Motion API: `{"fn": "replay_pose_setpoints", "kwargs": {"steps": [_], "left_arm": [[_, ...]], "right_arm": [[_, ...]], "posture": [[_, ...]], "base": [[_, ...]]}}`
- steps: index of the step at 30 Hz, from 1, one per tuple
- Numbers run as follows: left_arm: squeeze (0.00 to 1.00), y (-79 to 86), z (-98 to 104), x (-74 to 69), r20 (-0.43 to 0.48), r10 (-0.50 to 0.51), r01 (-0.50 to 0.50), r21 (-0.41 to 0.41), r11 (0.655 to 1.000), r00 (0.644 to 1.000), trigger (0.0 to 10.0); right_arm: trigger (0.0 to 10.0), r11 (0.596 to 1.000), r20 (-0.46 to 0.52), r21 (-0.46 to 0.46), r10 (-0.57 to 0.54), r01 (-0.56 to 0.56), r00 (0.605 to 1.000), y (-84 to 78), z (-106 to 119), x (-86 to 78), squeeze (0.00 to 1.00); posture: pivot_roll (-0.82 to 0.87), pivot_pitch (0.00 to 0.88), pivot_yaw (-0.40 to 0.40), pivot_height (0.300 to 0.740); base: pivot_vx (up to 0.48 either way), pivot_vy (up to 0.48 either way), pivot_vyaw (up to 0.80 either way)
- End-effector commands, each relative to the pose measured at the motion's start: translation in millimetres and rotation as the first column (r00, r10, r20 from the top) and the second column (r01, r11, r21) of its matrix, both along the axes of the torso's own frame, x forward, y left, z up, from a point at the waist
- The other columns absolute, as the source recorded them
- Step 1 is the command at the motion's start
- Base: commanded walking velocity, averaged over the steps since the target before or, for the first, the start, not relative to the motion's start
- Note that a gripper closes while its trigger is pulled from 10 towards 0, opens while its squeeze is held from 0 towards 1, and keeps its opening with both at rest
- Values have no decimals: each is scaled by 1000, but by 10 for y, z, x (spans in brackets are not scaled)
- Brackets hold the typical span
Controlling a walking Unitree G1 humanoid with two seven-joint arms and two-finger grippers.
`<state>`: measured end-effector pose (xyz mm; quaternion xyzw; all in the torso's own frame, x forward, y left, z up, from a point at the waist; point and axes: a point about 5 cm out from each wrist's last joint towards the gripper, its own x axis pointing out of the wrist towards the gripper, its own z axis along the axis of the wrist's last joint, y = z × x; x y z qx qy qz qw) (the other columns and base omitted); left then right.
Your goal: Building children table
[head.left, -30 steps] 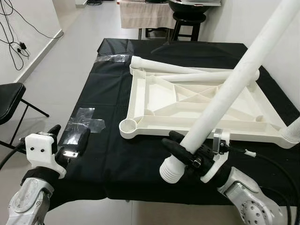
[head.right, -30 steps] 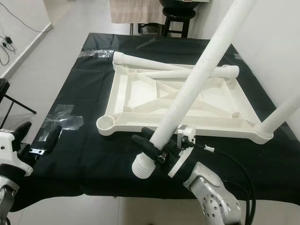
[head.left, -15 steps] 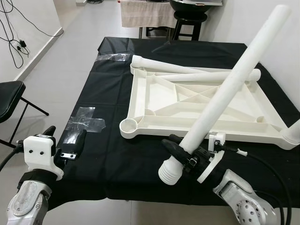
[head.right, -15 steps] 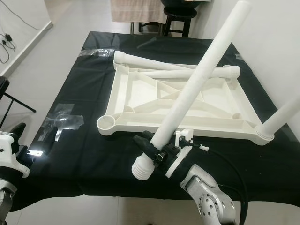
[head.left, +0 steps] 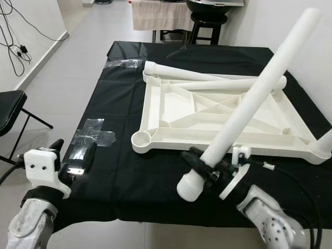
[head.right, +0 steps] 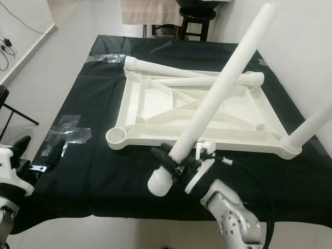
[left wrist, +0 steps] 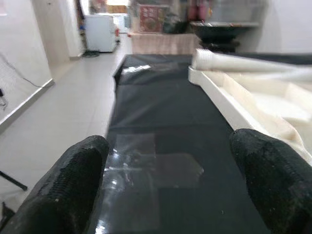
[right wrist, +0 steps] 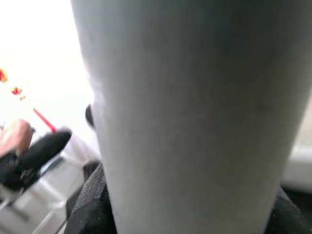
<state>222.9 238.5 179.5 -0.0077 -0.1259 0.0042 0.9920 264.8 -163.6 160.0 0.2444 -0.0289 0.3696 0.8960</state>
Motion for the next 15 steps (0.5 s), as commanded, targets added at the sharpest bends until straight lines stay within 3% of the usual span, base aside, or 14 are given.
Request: {"fn": "replay_pose_setpoints", "kwargs": {"steps": [1,8,15], "left_arm": [[0,168,-19,2,-33,55,-57,-63,996,998,10000],[0,272,100,57,-31,117,-120,-84,989,993,10000],[0,104,211,139,-15,112,-112,-21,993,994,10000]], "right_arm": [[10000,998,76,65,-6,1,997,-126,187,0,0],[10000,999,133,48,15,-22,991,-149,305,24,0],[10000,1000,134,8,-6,5,991,-46,281,153,0]], "posture": [[68,132,-48,740],[80,112,-55,740],[87,90,-62,740]], "base": [[0,0,0],[0,0,0],[0,0,0]]}}
